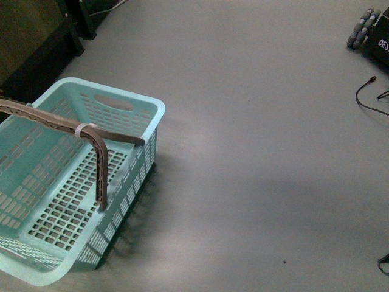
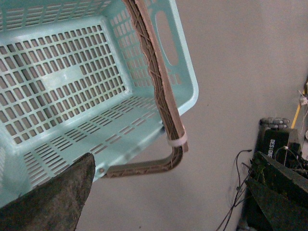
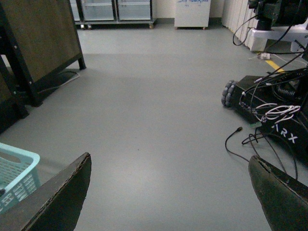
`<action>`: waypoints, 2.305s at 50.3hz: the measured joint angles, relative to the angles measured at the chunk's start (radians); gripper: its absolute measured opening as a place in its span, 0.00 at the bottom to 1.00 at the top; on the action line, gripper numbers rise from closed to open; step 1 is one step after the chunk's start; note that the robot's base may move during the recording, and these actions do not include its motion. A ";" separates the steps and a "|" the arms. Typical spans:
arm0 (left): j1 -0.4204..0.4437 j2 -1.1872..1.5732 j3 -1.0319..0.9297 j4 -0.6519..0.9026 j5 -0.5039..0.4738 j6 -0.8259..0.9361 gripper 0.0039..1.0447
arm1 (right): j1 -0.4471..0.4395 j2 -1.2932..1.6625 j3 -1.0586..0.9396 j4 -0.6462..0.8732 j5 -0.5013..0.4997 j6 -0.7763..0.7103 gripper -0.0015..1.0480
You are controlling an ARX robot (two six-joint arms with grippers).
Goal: Pick lemon and mango into basket
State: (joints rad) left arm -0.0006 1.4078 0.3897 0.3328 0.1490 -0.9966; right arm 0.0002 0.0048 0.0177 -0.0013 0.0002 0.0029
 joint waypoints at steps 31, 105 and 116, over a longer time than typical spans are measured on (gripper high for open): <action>0.064 0.675 0.453 0.157 -0.031 -0.121 0.94 | 0.000 0.000 0.000 0.000 0.000 0.000 0.92; 0.188 -0.470 0.324 -0.528 0.128 -0.404 0.06 | 0.000 0.000 0.000 0.000 0.000 0.000 0.92; 0.325 -0.624 0.429 -0.695 0.161 -0.414 0.06 | 0.000 0.000 0.000 0.000 0.000 0.000 0.92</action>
State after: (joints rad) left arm 0.3248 0.7837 0.8188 -0.3622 0.3099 -1.4109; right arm 0.0002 0.0048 0.0177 -0.0013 0.0002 0.0029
